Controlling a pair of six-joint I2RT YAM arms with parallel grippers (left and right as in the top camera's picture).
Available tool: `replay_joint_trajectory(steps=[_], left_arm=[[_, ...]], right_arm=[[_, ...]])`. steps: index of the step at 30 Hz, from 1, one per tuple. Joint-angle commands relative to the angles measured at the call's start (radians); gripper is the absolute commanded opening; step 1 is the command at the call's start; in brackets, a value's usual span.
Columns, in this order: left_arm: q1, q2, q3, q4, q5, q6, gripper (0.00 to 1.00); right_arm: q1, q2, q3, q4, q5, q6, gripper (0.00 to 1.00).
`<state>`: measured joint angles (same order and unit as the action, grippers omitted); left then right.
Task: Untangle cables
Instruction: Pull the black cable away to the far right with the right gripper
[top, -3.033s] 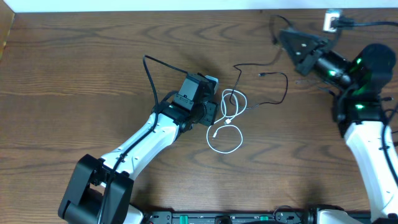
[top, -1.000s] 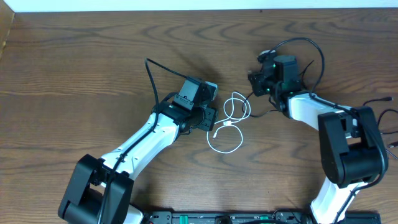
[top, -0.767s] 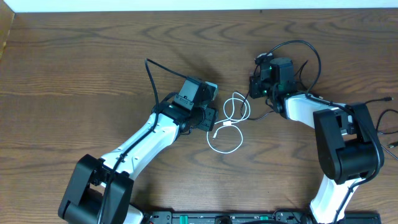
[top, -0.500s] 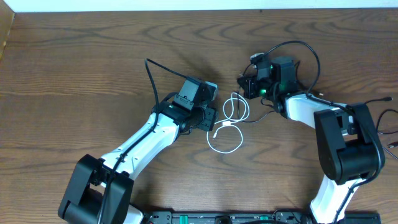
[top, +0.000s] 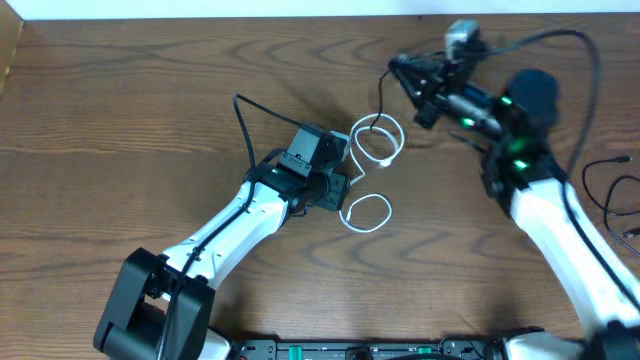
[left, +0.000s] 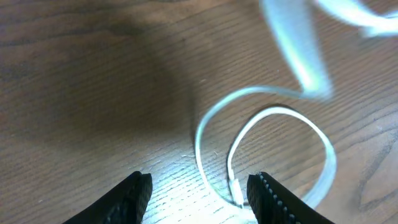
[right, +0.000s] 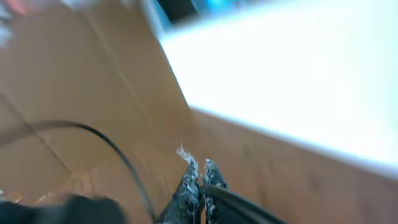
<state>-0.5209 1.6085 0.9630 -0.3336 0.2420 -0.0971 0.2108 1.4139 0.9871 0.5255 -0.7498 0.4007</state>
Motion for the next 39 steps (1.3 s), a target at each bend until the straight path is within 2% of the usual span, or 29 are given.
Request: replay_joint_trajectory(steps=[1,6,15,21,25,28,31,35,39], left_arm=[[-0.002,-0.010,0.003,-0.002,0.012,0.005,0.54],[-0.002,-0.010,0.003,-0.002,0.012,0.005,0.54],[-0.002,-0.010,0.003,-0.010,0.012,0.005,0.54],[-0.002,-0.010,0.003,-0.026,0.012,0.005,0.54],[-0.002,-0.010,0.003,-0.025,0.012,0.005,0.54],[-0.002,-0.010,0.003,-0.025,0.012,0.005,0.55],[-0.002,-0.010,0.003,-0.025,0.012,0.005,0.54],[-0.002,-0.010,0.003,-0.025,0.012,0.005,0.55],[-0.002,-0.010,0.003,-0.025,0.012,-0.006,0.55]], right_arm=[[-0.002,-0.116,0.008,0.017,0.039,0.033,0.01],[-0.002,-0.221,0.008,0.016,0.121,0.032,0.01],[-0.003,-0.236,0.008,0.048,0.130,0.033,0.01],[-0.026,-0.236,0.008,0.063,0.351,0.025,0.01],[-0.078,-0.236,0.008,0.043,0.378,-0.020,0.01],[-0.124,-0.236,0.008,-0.051,0.385,-0.052,0.01],[-0.172,-0.233,0.008,-0.278,0.464,-0.096,0.01],[-0.222,-0.199,0.008,-0.547,0.579,-0.255,0.01],[-0.291,-0.136,0.008,-0.719,0.730,-0.383,0.01]])
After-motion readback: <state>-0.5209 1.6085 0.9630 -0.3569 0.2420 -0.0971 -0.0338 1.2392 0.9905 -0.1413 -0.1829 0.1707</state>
